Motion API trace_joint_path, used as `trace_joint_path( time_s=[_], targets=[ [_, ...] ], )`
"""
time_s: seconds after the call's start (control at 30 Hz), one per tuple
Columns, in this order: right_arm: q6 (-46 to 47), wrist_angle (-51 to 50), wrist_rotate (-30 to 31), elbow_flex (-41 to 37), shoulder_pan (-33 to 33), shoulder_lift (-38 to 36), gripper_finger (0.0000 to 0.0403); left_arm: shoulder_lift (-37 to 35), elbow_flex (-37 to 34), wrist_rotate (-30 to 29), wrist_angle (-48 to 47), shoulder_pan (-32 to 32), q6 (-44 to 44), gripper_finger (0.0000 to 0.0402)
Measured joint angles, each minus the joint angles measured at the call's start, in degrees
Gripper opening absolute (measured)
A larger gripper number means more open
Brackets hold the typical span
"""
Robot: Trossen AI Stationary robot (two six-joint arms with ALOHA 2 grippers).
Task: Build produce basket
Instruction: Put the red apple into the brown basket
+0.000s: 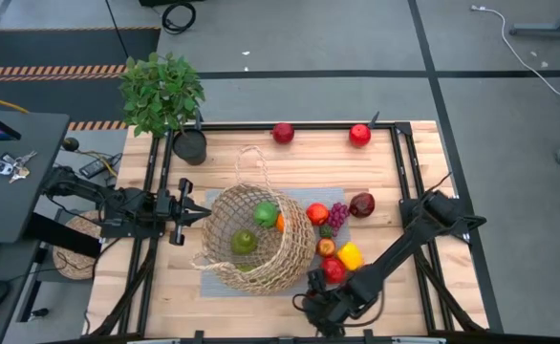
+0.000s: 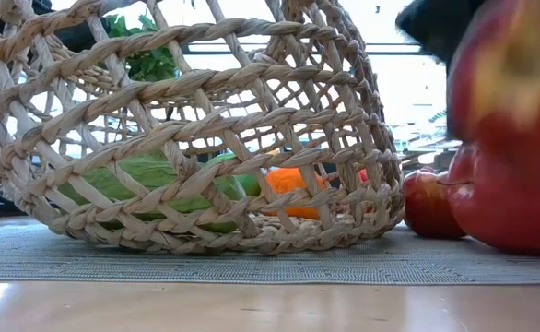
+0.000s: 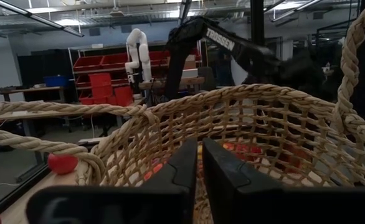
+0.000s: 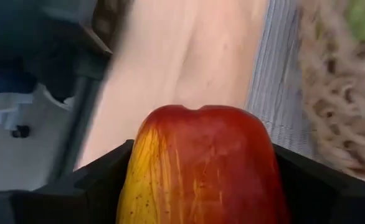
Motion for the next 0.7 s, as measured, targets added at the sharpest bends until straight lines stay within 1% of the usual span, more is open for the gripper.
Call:
trace_joint_path(
  time_s=[0.1, 0.2, 0.3, 0.4, 0.57, 0.7],
  targets=[
    [-2.7, -1.9, 2.9, 0.0, 0.6, -4.6, 0.0325, 0.0, 0.0, 0.0, 0.0, 0.0, 0.0, 0.0036],
    [-6.4, -1.8, 5.3, 0.0, 0.4, -10.7, 0.0326, 0.0, 0.0, 0.0, 0.0, 0.0, 0.0, 0.0032],
    [-9.2, -1.3, 7.2, 0.0, -0.4, -17.1, 0.0331, 0.0, 0.0, 0.0, 0.0, 0.0, 0.0, 0.0028],
    [-10.0, -0.5, 8.1, 0.0, -2.2, -24.0, 0.0332, 0.0, 0.0, 0.0, 0.0, 0.0, 0.0, 0.0029],
    [-8.5, 5.3, 8.2, 0.0, -6.6, -33.8, 0.0332, 0.0, 0.0, 0.0, 0.0, 0.0, 0.0, 0.0036],
    [-7.9, 12.9, 7.2, 0.1, -9.7, -38.2, 0.0332, 0.0, 0.0, 0.0, 0.0, 0.0, 0.0, 0.0033]
  ],
)
